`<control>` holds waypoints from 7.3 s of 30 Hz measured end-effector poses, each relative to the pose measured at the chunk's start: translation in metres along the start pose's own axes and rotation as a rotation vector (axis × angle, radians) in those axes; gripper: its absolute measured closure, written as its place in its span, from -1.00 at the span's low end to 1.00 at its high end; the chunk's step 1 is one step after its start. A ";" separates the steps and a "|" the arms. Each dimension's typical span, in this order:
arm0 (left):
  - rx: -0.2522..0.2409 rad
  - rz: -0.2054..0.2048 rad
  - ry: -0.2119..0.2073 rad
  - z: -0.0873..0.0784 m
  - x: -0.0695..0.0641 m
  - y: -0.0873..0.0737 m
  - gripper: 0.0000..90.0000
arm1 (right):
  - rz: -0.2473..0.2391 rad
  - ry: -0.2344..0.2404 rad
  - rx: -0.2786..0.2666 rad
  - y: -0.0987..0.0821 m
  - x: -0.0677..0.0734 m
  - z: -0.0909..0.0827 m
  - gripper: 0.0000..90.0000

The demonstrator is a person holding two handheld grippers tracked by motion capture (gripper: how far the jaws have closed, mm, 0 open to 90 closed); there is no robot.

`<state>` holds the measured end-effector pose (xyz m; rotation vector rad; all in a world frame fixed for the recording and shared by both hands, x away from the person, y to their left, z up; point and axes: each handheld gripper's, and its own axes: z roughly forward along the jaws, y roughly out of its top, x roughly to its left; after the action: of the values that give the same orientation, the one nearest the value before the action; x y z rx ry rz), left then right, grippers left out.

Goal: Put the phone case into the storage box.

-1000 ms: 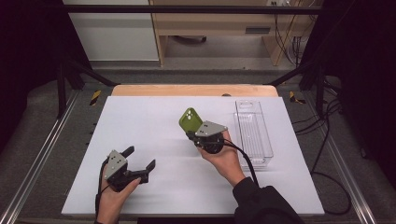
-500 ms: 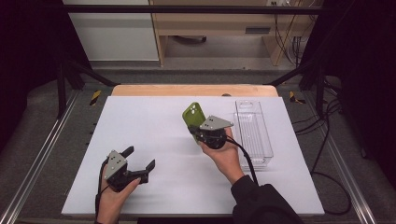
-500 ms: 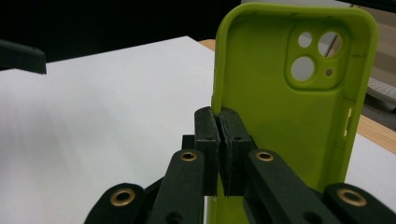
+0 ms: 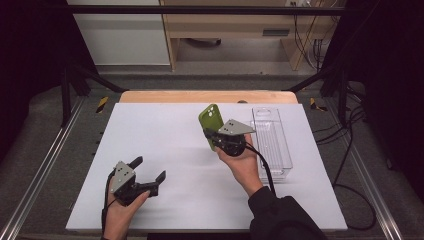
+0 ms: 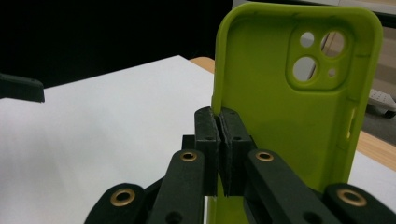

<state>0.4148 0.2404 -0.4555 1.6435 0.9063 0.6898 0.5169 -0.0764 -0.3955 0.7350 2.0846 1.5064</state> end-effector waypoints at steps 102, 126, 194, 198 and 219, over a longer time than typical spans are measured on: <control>-0.064 -0.020 0.076 -0.008 0.009 -0.001 -0.95 | 0.232 -0.239 -0.144 0.017 -0.091 -0.071 0.96; -0.067 -0.025 0.093 -0.008 0.012 -0.002 -0.95 | 0.280 -0.315 -0.176 0.018 -0.117 -0.098 0.96; -0.075 -0.024 0.099 -0.008 0.013 -0.003 -0.95 | 0.277 -0.447 -0.120 -0.002 -0.153 -0.060 0.96; -0.076 -0.027 0.100 -0.008 0.013 -0.003 -0.95 | 0.280 -0.443 -0.110 -0.005 -0.156 -0.056 0.96; -0.079 -0.030 0.101 -0.008 0.014 -0.003 -0.95 | 0.289 -0.441 -0.068 -0.018 -0.163 -0.042 0.96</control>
<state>0.4154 0.2566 -0.4570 1.5336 0.9619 0.7847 0.6100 -0.2180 -0.3906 1.2568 1.6430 1.3909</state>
